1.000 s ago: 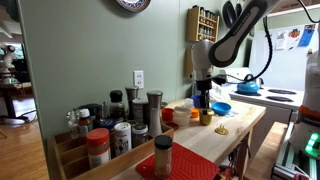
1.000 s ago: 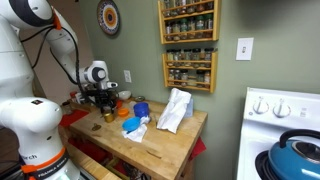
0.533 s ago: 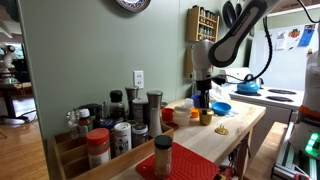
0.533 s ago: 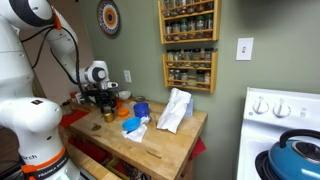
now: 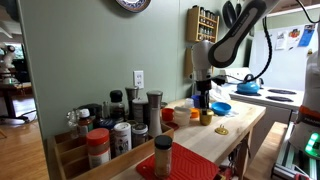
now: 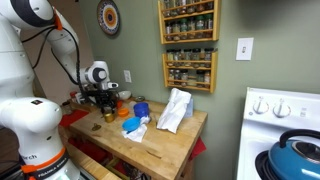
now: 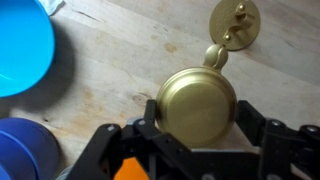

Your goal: Pick up the gold lid from the table and put it on the gold cup

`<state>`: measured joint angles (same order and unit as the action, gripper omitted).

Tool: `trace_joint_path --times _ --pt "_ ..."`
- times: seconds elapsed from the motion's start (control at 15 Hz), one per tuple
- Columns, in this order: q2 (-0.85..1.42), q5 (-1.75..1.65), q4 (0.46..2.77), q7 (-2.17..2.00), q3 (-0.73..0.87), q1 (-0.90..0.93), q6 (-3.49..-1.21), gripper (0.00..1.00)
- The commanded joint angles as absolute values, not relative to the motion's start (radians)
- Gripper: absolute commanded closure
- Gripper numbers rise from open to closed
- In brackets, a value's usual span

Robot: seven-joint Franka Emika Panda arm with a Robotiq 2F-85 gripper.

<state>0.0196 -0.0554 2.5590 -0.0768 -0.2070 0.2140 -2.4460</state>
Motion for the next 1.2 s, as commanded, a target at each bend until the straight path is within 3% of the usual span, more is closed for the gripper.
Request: trace_joint_path --times 0.0,0.13,0.27,0.87,1.13 --pt "0.039 -0.049 2.554 -0.076 -0.205 0.210 -2.459 0.45" --pt "0.037 -0.048 2.554 -0.076 -0.205 0.210 -2.459 0.10" --pt "0.036 -0.049 2.554 -0.076 -0.204 0.209 -2.459 0.00" --pt "0.008 -0.031 2.553 -0.051 -0.200 0.203 -2.435 0.00" --pt "-0.102 0.031 2.549 0.052 -0.197 0.202 -2.296 0.00"
